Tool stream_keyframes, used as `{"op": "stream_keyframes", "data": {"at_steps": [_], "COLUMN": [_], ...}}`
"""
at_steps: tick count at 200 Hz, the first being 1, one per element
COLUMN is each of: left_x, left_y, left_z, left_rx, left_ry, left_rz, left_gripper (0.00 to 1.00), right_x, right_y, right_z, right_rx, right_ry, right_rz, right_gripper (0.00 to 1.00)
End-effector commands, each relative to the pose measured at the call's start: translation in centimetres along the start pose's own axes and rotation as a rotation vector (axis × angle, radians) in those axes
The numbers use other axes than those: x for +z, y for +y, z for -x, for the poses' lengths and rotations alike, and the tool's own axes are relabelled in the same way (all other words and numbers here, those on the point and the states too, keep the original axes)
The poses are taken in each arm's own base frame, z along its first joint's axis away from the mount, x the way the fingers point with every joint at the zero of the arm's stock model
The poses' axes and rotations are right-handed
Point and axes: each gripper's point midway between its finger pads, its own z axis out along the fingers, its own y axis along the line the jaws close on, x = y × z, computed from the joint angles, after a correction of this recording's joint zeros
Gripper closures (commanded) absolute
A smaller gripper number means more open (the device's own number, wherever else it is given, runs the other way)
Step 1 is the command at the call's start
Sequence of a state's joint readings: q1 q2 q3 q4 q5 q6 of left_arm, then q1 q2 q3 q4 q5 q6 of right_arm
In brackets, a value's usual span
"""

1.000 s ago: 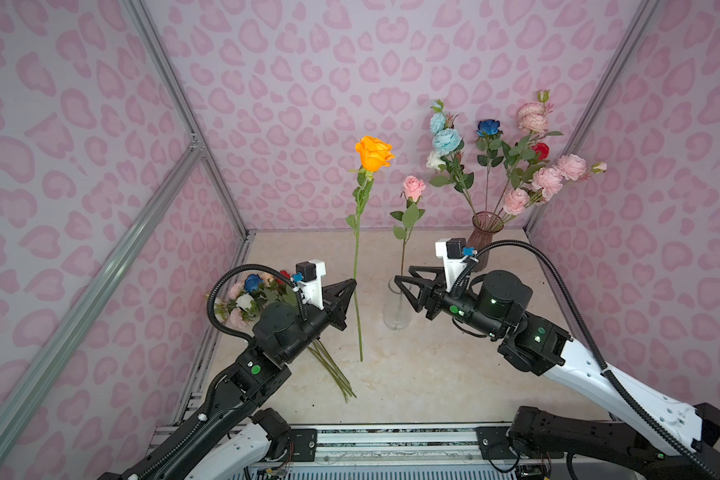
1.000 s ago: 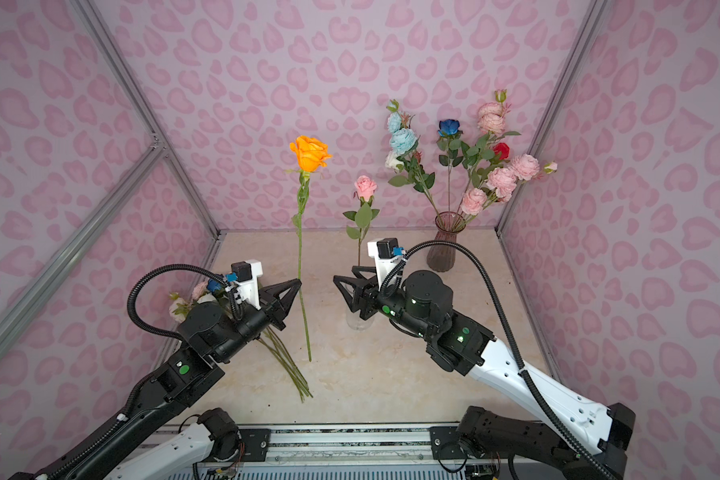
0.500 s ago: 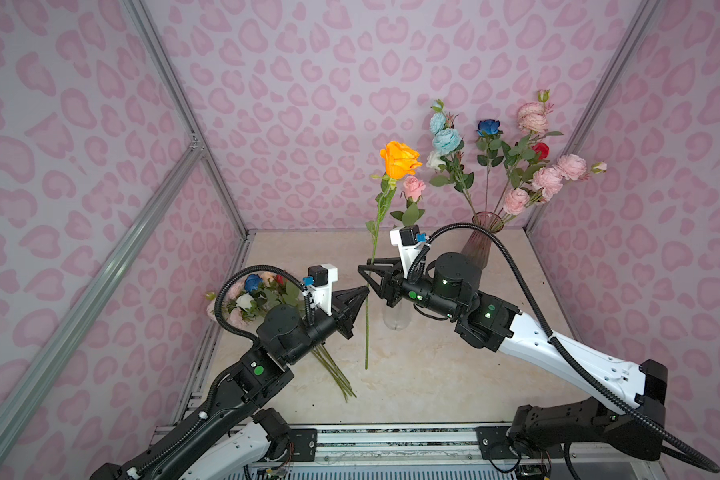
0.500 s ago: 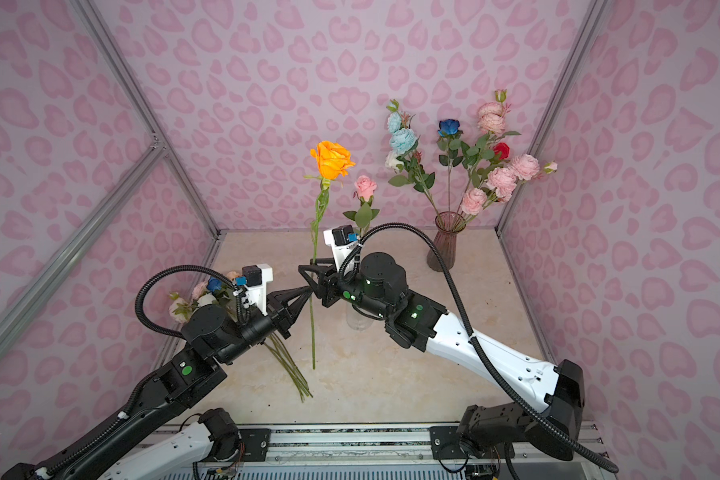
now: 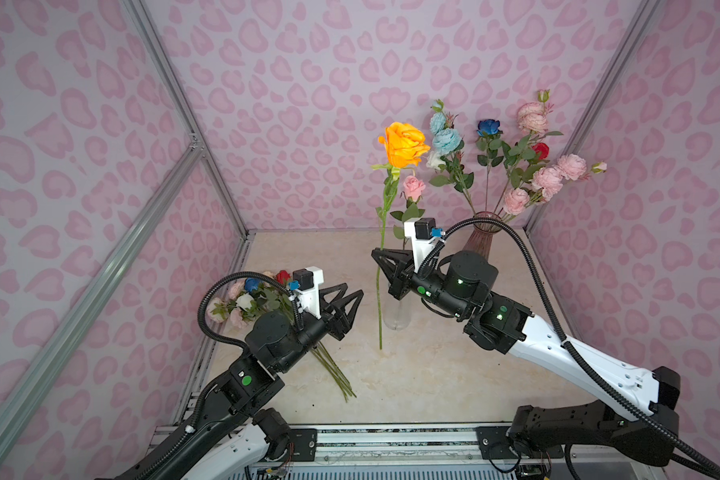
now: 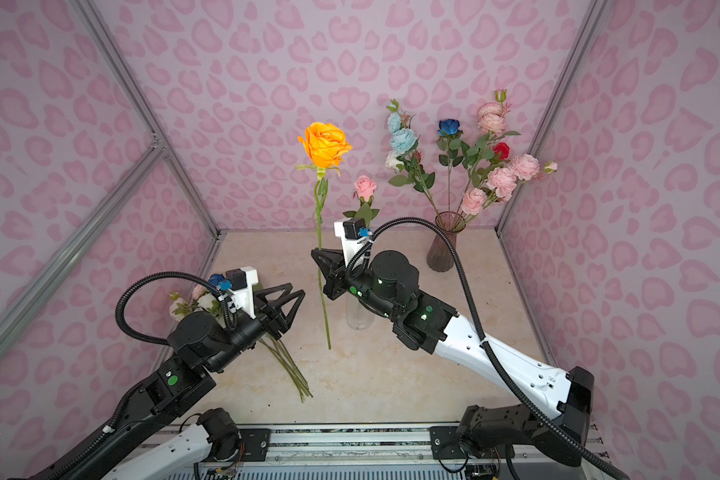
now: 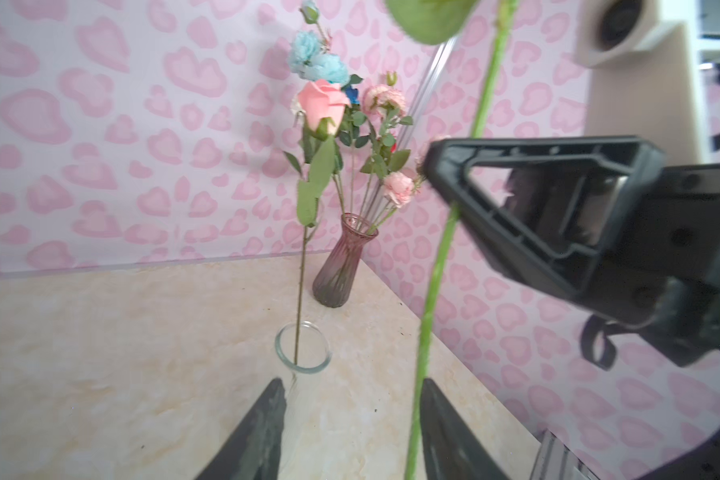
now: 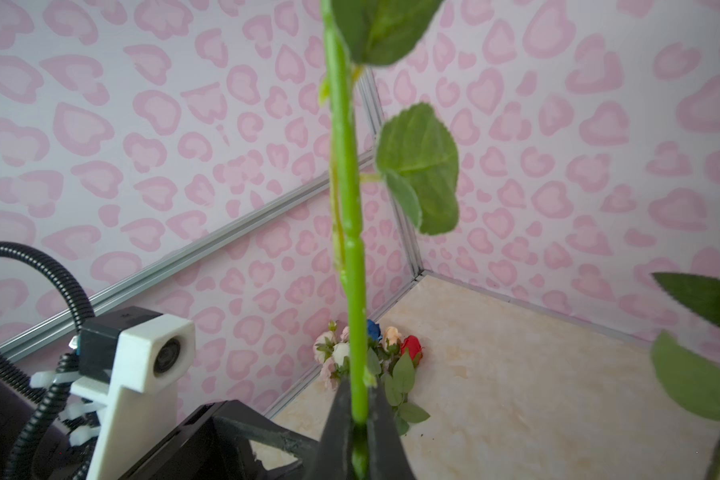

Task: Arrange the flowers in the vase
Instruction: 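Lower the orange rose into the clear glass cylinder with the right gripper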

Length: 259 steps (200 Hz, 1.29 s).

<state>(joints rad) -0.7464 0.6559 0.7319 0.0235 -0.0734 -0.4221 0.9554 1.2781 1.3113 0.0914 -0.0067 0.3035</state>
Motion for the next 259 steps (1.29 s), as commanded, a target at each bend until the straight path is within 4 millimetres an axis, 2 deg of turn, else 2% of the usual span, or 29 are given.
{"op": "stream_keyframes", "data": {"at_steps": [1,18,42,78,91,93,100,135,168,181,191,197,199,201,240,259], "left_x": [-1.3,-2.3,-3.0,-3.2,-3.3,-3.3,-3.2,-3.4,-3.7,-3.8,-3.8,-3.9,-3.9,-3.9,-3.9,-3.7], "left_y": [4.1,5.5,6.4,6.4,6.5,6.6,6.6,6.8,6.9,7.0,7.1,7.2,7.2,7.3,8.4,9.0], "left_z": [-0.5,-0.9,-1.4,-1.3,-1.4,-1.4,-1.5,-1.8,-2.1,-2.1,-2.3,-2.3,-2.3,-2.4,-3.7,-4.6], "left_rx": [-0.049,-0.079,-0.096,-0.086,-0.080,-0.080,-0.079,-0.081,-0.082,-0.080,-0.078,-0.076,-0.075,-0.075,-0.086,-0.097], "left_ry": [-0.035,-0.058,-0.069,-0.064,-0.060,-0.060,-0.058,-0.057,-0.063,-0.062,-0.058,-0.059,-0.057,-0.058,-0.046,-0.029], "left_rz": [0.209,0.266,0.300,0.310,0.315,0.316,0.316,0.318,0.317,0.320,0.324,0.328,0.330,0.331,0.376,0.398], "left_gripper": [0.47,0.45,0.44,0.44,0.44,0.44,0.44,0.44,0.43,0.43,0.43,0.43,0.43,0.43,0.39,0.38], "right_x": [-0.7,-1.0,-0.1,2.6,3.6,3.6,4.1,5.8,6.8,7.3,7.4,7.2,7.2,7.2,5.3,4.8], "right_y": [-2.2,-4.0,-5.4,-7.4,-8.2,-8.0,-8.2,-9.1,-9.1,-9.3,-9.5,-9.3,-9.7,-9.8,-11.2,-12.0], "right_z": [3.2,5.1,6.9,6.8,5.6,6.5,6.4,4.2,3.3,2.2,1.1,1.3,0.0,-0.5,-5.5,-7.3], "right_rx": [-0.142,-0.200,-0.262,-0.337,-0.362,-0.360,-0.359,-0.374,-0.382,-0.382,-0.378,-0.373,-0.378,-0.378,-0.408,-0.393], "right_ry": [-0.111,-0.148,-0.187,-0.195,-0.171,-0.188,-0.183,-0.146,-0.134,-0.099,-0.073,-0.078,-0.052,-0.044,0.043,0.076], "right_rz": [-0.153,-0.286,-0.352,-0.389,-0.412,-0.413,-0.416,-0.422,-0.408,-0.405,-0.400,-0.399,-0.404,-0.406,-0.468,-0.492], "right_gripper": [0.93,0.93,0.93,0.93,0.93,0.93,0.93,0.94,0.94,0.94,0.94,0.94,0.94,0.94,0.93,0.91]}}
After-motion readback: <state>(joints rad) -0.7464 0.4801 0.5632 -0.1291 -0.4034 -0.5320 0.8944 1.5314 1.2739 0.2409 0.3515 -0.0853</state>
